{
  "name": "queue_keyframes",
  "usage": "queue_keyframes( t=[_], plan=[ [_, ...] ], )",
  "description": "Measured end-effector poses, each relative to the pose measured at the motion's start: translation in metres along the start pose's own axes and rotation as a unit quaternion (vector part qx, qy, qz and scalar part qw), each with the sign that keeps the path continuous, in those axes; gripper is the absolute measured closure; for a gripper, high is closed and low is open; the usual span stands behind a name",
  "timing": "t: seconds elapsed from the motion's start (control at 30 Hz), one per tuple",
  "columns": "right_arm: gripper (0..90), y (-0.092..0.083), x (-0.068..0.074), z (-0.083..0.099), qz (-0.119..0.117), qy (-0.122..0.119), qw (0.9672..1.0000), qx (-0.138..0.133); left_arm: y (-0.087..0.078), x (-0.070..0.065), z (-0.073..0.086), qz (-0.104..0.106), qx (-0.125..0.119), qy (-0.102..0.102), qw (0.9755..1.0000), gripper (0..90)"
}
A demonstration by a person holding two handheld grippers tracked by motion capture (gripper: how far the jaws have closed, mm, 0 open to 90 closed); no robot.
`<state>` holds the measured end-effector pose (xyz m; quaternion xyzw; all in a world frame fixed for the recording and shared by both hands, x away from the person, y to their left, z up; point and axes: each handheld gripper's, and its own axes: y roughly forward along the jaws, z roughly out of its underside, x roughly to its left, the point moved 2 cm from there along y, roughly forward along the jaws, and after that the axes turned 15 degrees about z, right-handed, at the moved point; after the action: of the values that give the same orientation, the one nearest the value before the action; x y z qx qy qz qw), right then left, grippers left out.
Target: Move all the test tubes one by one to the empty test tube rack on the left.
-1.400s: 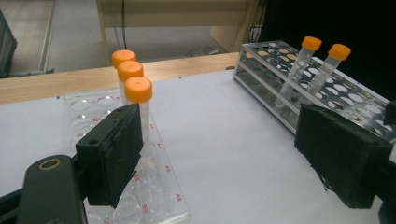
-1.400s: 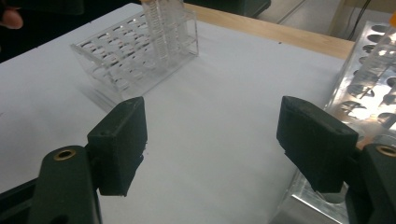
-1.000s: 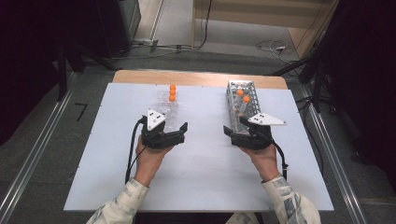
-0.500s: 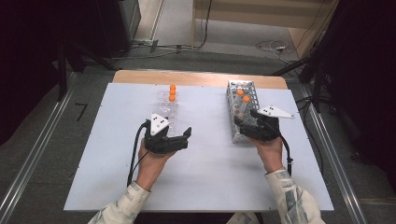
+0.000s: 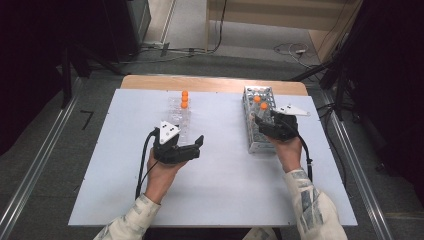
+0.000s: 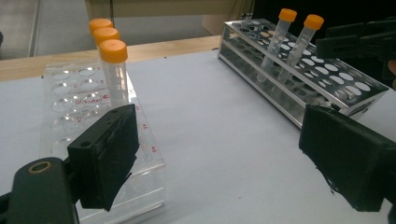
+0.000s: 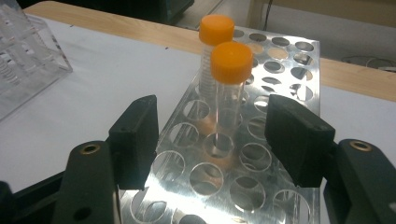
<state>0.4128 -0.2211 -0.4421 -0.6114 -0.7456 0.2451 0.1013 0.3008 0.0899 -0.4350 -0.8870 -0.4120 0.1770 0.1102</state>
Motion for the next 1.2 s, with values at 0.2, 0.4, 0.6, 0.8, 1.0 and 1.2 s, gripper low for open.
queue_keyframes(
  t=[0.2,0.4,0.6,0.8,1.0,1.2],
  plan=[
    [38.7,0.011,0.001,-0.007,0.006,-0.004,0.9999,0.014,-0.001,-0.001,0.0,0.002,-0.002,0.001,1.0,12.4],
    [42.9,0.021,-0.001,-0.008,0.005,0.003,0.9994,0.035,-0.002,0.001,-0.001,0.0,-0.004,-0.002,1.0,12.6],
    [51.9,0.025,0.0,-0.007,0.017,0.001,0.9986,0.049,-0.001,0.0,-0.001,0.0,-0.002,-0.001,1.0,12.6],
    [59.9,0.029,0.001,-0.008,0.027,0.007,0.998,0.057,-0.001,0.0,0.0,0.002,-0.001,-0.001,1.0,12.8],
    [60.6,0.034,0.004,-0.013,0.028,0.006,0.9969,0.074,-0.001,0.0,0.0,0.003,-0.002,-0.002,1.0,13.1],
    [66.2,0.035,0.003,-0.013,0.034,0.012,0.9966,0.074,0.0,-0.002,0.0,0.005,0.001,0.001,1.0,13.3]
  ],
)
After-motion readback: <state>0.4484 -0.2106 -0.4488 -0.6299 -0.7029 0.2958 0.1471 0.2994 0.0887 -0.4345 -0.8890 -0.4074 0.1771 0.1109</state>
